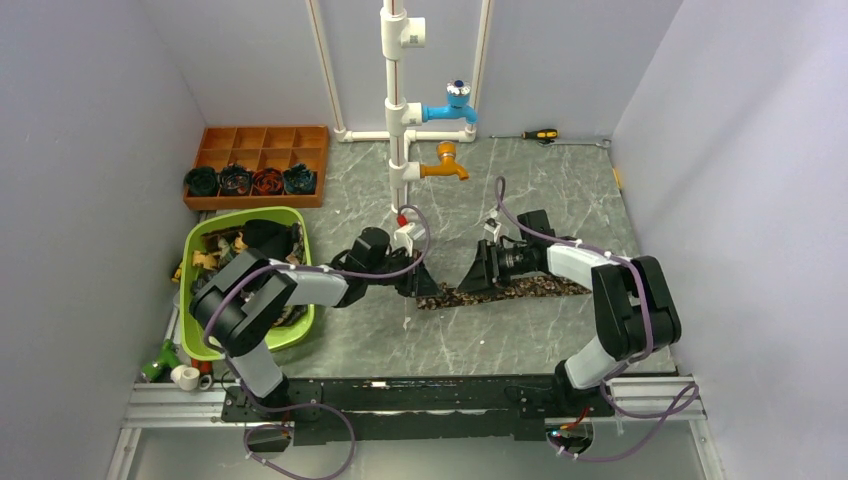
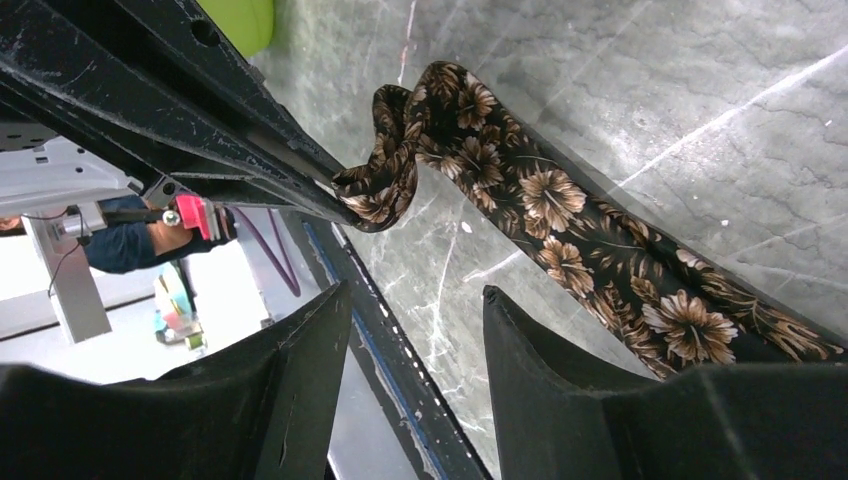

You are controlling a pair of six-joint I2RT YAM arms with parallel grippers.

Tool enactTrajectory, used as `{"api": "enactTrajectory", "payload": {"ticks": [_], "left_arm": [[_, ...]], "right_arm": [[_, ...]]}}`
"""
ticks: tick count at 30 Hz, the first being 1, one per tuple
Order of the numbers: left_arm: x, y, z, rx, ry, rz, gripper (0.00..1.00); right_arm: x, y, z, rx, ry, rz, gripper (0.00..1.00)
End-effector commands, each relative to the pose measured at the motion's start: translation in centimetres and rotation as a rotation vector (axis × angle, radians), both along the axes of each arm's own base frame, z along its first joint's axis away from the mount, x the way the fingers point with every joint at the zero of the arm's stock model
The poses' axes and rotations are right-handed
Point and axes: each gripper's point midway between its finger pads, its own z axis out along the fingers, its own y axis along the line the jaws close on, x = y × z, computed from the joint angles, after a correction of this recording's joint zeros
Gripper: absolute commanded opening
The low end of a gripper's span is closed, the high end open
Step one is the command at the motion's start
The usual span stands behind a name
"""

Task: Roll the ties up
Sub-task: Roll the tie at the center of the board.

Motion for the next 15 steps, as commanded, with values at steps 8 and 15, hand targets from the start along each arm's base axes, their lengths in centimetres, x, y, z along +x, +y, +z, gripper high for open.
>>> {"api": "enactTrajectory", "payload": {"ticks": [8, 15], "left_arm": [[1.1, -0.9, -0.9, -0.026, -0.017, -0.017, 0.39], [1.6, -0.3, -1.4, -0.027, 0.008, -0.003, 0.24]], "right_arm": [[1.7, 0.5, -1.1, -0.009, 0.008, 0.001, 0.48], [2.8, 0.9, -1.9, -0.038, -0.001, -0.021, 0.43]]}}
